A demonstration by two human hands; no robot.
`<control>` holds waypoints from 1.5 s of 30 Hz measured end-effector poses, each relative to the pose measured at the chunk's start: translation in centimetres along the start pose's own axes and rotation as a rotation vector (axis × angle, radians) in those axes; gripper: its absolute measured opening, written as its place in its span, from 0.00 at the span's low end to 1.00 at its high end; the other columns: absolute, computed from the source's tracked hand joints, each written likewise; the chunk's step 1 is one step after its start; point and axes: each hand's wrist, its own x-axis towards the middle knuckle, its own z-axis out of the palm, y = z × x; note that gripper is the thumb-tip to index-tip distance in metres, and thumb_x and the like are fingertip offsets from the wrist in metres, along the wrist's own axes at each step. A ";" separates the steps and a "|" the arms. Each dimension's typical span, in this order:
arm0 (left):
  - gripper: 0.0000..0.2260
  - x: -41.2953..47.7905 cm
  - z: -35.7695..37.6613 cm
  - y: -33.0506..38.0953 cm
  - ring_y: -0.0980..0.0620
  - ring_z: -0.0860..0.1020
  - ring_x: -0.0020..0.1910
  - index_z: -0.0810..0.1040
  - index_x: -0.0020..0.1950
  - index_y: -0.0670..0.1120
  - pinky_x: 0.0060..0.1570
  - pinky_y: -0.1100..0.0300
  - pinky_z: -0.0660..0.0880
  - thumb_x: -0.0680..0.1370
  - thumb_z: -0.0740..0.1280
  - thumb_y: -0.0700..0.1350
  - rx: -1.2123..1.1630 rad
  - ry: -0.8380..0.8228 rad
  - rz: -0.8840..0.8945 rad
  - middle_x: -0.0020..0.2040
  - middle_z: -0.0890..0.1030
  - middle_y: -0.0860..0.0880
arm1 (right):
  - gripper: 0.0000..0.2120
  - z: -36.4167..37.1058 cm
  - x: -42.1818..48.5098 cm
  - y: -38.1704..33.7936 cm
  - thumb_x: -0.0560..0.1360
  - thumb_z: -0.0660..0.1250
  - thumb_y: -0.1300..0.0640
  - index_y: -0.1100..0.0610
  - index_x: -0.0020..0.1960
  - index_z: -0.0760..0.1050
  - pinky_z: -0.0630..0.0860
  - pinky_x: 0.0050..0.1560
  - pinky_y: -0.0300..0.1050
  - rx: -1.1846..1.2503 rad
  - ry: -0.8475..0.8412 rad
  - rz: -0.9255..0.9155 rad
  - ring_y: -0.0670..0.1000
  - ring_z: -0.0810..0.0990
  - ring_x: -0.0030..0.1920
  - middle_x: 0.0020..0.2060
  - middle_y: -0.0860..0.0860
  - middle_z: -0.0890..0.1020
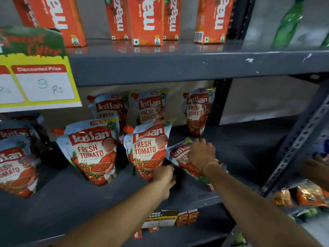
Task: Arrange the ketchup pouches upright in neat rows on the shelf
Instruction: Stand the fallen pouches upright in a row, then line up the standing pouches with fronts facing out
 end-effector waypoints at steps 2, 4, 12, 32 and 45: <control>0.13 1.0 1.4 0.6 0.46 0.77 0.54 0.73 0.61 0.42 0.49 0.57 0.74 0.78 0.64 0.42 0.037 -0.091 -0.075 0.59 0.78 0.43 | 0.25 -0.9 1.0 2.0 0.75 0.59 0.50 0.59 0.69 0.65 0.67 0.66 0.58 0.042 -0.187 0.155 0.61 0.70 0.66 0.67 0.58 0.71; 0.21 1.8 2.6 1.0 0.43 0.74 0.63 0.69 0.69 0.42 0.54 0.55 0.74 0.76 0.66 0.43 0.047 -0.120 -0.131 0.67 0.74 0.41 | 0.23 -1.1 1.6 3.5 0.73 0.63 0.50 0.58 0.66 0.69 0.74 0.62 0.53 0.209 -0.334 0.163 0.58 0.77 0.61 0.63 0.58 0.76; 0.10 3.4 5.3 0.5 0.49 0.75 0.37 0.78 0.51 0.38 0.35 0.59 0.71 0.70 0.70 0.31 0.054 0.054 0.118 0.42 0.81 0.45 | 0.13 -0.3 1.1 5.8 0.75 0.57 0.56 0.62 0.52 0.76 0.75 0.47 0.46 0.613 -0.095 0.213 0.58 0.80 0.47 0.52 0.59 0.81; 0.14 1.6 6.6 2.7 0.49 0.80 0.56 0.75 0.60 0.44 0.58 0.51 0.77 0.75 0.68 0.42 0.167 -0.019 0.810 0.57 0.82 0.46 | 0.12 -3.2 3.9 6.8 0.79 0.56 0.57 0.59 0.50 0.78 0.80 0.35 0.39 1.855 0.041 0.151 0.48 0.85 0.39 0.44 0.53 0.84; 0.05 2.2 11.4 4.6 0.50 0.82 0.45 0.79 0.42 0.50 0.46 0.55 0.79 0.75 0.67 0.49 0.090 -0.087 0.770 0.44 0.83 0.47 | 0.15 -5.9 6.3 9.6 0.78 0.56 0.61 0.58 0.35 0.72 0.80 0.33 0.44 2.197 0.070 0.315 0.51 0.83 0.28 0.28 0.53 0.83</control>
